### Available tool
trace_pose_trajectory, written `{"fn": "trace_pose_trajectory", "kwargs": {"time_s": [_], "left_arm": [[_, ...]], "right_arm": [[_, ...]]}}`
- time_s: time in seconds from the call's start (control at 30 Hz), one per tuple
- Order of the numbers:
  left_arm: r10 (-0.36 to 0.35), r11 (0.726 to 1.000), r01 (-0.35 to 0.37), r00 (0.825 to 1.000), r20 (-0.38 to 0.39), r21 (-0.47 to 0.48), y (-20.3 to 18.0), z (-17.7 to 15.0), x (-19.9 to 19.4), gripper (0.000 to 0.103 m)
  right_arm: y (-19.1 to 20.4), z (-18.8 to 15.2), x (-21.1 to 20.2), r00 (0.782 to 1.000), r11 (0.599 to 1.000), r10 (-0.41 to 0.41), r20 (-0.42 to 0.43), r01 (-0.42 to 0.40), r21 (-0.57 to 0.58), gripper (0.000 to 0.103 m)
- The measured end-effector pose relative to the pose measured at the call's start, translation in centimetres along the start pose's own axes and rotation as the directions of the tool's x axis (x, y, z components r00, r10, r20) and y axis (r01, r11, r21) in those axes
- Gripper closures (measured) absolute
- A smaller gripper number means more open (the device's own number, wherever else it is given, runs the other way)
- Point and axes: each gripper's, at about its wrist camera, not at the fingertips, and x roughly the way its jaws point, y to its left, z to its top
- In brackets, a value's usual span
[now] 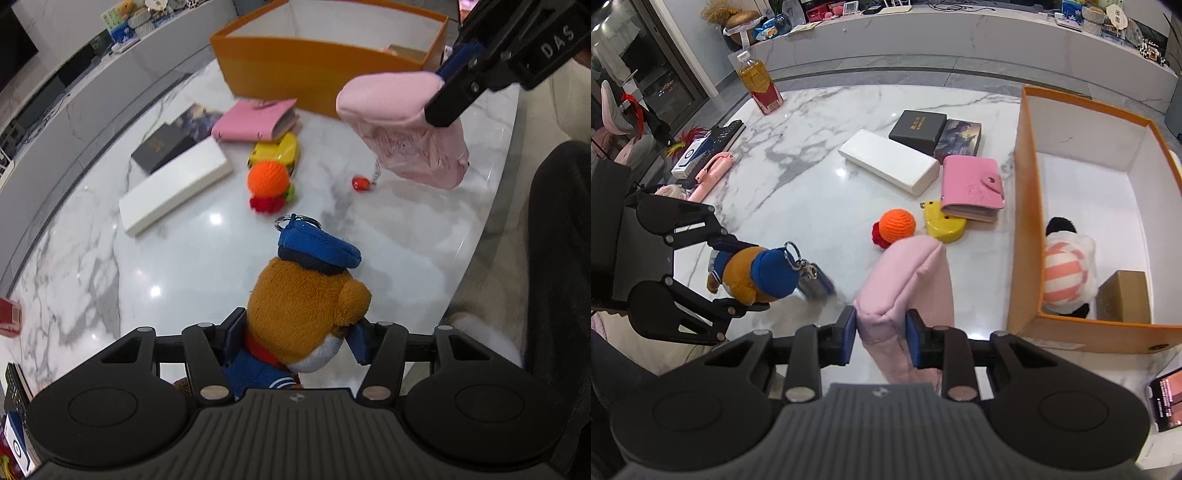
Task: Organize objects
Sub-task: 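Lift and carry the duck plush and pink pouch over the shoebox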
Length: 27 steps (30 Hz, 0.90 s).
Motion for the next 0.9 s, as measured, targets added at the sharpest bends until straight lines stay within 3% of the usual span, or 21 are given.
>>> {"fn": "trace_pose_trajectory", "kwargs": {"time_s": [0.47, 0.9], "left_arm": [[0.008, 0.999, -0.009, 1.000, 0.017, 0.037, -1.1, 2.3, -1.8, 0.038], [0.030, 0.997, -0.036, 0.995, 0.100, 0.062, -0.9, 8.5, -4.8, 0.038]], "right_arm": [[-0.3, 1.0, -3.5, 0.998, 1.000, -0.005, 0.057, 0.005, -0.004, 0.075], [-2.3, 3.8, -9.0, 0.988, 0.999, -0.042, 0.146, 0.042, 0.002, 0.075]]}}
